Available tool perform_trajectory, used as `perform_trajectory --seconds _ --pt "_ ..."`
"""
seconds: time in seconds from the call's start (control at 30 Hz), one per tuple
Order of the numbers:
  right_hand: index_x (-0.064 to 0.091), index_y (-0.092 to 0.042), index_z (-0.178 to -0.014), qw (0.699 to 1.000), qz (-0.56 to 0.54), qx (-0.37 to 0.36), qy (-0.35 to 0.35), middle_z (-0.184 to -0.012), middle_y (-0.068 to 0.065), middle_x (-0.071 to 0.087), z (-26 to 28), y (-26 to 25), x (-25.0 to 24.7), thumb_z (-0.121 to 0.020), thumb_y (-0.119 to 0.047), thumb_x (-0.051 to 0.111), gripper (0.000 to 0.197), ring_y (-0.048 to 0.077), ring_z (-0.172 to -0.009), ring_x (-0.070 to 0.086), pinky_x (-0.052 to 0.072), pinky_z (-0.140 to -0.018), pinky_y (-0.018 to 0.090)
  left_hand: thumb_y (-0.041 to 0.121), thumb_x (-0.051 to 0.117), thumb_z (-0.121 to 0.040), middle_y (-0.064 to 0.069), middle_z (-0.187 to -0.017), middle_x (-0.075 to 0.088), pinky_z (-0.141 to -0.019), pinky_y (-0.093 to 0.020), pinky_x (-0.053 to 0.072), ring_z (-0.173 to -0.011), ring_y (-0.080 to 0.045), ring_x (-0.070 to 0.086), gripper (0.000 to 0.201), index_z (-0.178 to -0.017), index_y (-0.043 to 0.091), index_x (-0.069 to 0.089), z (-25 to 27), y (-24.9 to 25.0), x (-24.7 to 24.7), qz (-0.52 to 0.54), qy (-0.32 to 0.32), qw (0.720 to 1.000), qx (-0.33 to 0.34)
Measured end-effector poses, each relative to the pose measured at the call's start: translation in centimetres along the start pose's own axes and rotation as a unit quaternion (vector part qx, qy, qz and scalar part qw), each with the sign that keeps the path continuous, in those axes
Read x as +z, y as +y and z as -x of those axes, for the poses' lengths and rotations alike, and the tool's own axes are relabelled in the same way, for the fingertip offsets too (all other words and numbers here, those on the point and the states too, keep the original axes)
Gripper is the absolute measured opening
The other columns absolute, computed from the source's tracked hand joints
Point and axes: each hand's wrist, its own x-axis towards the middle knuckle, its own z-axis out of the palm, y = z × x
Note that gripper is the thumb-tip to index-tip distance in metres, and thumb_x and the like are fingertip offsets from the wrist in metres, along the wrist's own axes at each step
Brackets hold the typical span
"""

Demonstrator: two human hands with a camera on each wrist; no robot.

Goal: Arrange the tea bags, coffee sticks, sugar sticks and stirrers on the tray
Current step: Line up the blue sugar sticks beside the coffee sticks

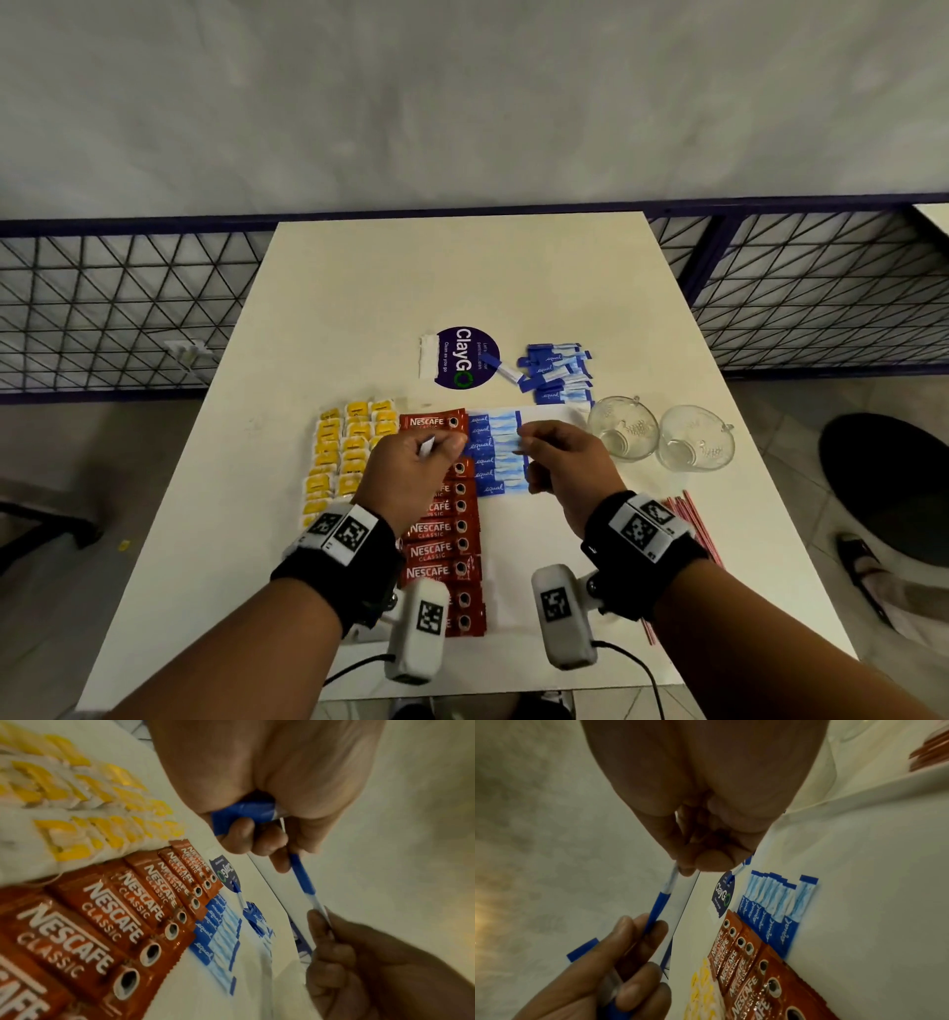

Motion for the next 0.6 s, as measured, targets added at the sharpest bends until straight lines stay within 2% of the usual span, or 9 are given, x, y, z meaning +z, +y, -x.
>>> perform_trajectory --seconds 0.03,0.1,0.17,0.2,0.27,0.33,0.47,0.6 --pt "0.065 -0.008 -0.095 1.000 0.005 -0.006 -0.003 -0.071 0.008 0.064 0.0 0.2 0.0 -0.089 -0.006 0.062 0.007 0.018 -0.051 0.050 0.047 -0.052 0.031 0.022 0.067 -0.089 0.007 -0.056 0.062 -0.049 -0.018 0.041 -0.048 0.000 0.054 0.011 -0.095 0.017 0.075 0.0 -0.3 0.1 0.015 0.007 1.000 -0.008" --pt "0.063 -0.011 -0.096 1.000 0.027 -0.002 0.007 -0.074 0.009 0.067 -0.2 0.6 -0.1 -0.088 -0.009 0.064 0.008 0.018 -0.049 0.050 0.047 -0.052 0.031 0.014 0.071 -0.086 0.012 -0.065 0.064 -0.054 -0.012 0.043 -0.053 0.005 0.057 0.007 -0.091 0.019 0.074 0.0 -0.6 0.2 0.032 0.011 0.999 -0.018" --pt "0.064 -0.008 -0.090 0.999 0.045 0.012 0.017 -0.076 0.010 0.069 -0.5 1.2 -0.3 -0.088 -0.011 0.065 0.004 0.017 -0.047 0.050 0.047 -0.051 0.031 0.012 0.073 -0.083 0.006 -0.081 0.070 -0.060 -0.017 0.047 -0.066 0.000 0.063 0.011 -0.088 0.022 0.071 -0.2 -1.1 0.3 0.038 0.008 0.999 -0.026" --pt "0.064 -0.007 -0.088 0.998 0.054 0.020 0.020 -0.075 0.010 0.069 -0.7 1.5 -0.5 -0.088 -0.011 0.066 0.005 0.016 -0.046 0.049 0.046 -0.050 0.030 0.014 0.073 -0.083 0.004 -0.084 0.071 -0.060 -0.020 0.048 -0.065 -0.003 0.062 0.012 -0.088 0.024 0.070 -0.3 -1.3 0.3 0.031 0.007 0.999 -0.033" --pt "0.064 -0.005 -0.086 0.996 0.073 0.041 0.029 -0.074 0.010 0.069 -1.1 2.5 -1.1 -0.087 -0.010 0.067 0.006 0.015 -0.045 0.048 0.046 -0.050 0.029 0.018 0.073 -0.084 0.002 -0.082 0.071 -0.053 -0.025 0.045 -0.054 -0.006 0.054 0.011 -0.087 0.027 0.068 -0.6 -1.9 -0.3 0.009 0.021 0.998 -0.050" --pt "0.063 -0.006 -0.083 0.993 0.080 0.076 0.043 -0.072 0.009 0.069 -1.5 3.6 -2.0 -0.086 -0.009 0.067 0.006 0.015 -0.041 0.047 0.044 -0.048 0.026 0.019 0.073 -0.084 0.000 -0.079 0.070 -0.052 -0.026 0.044 -0.051 -0.009 0.051 0.009 -0.086 0.026 0.067 -1.0 -2.8 -1.5 -0.012 0.045 0.997 -0.064" --pt "0.061 -0.007 -0.083 0.978 0.120 0.161 0.048 -0.069 0.006 0.067 -1.7 5.9 -2.9 -0.088 -0.011 0.066 0.008 0.013 -0.035 0.046 0.043 -0.042 0.022 0.023 0.072 -0.085 0.002 -0.079 0.069 -0.056 -0.030 0.047 -0.054 -0.014 0.053 0.006 -0.088 0.025 0.067 -1.1 -4.1 -3.9 -0.052 0.057 0.994 -0.077" --pt "0.065 -0.011 -0.081 0.960 0.215 0.172 0.058 -0.066 0.008 0.063 -1.7 7.2 -2.5 -0.086 -0.018 0.069 0.010 0.018 -0.043 0.051 0.048 -0.041 0.024 0.026 0.072 -0.084 0.005 -0.082 0.070 -0.066 -0.031 0.050 -0.062 -0.012 0.057 0.006 -0.084 0.027 0.067 -0.7 -5.0 -4.9 -0.067 0.060 0.992 -0.084"
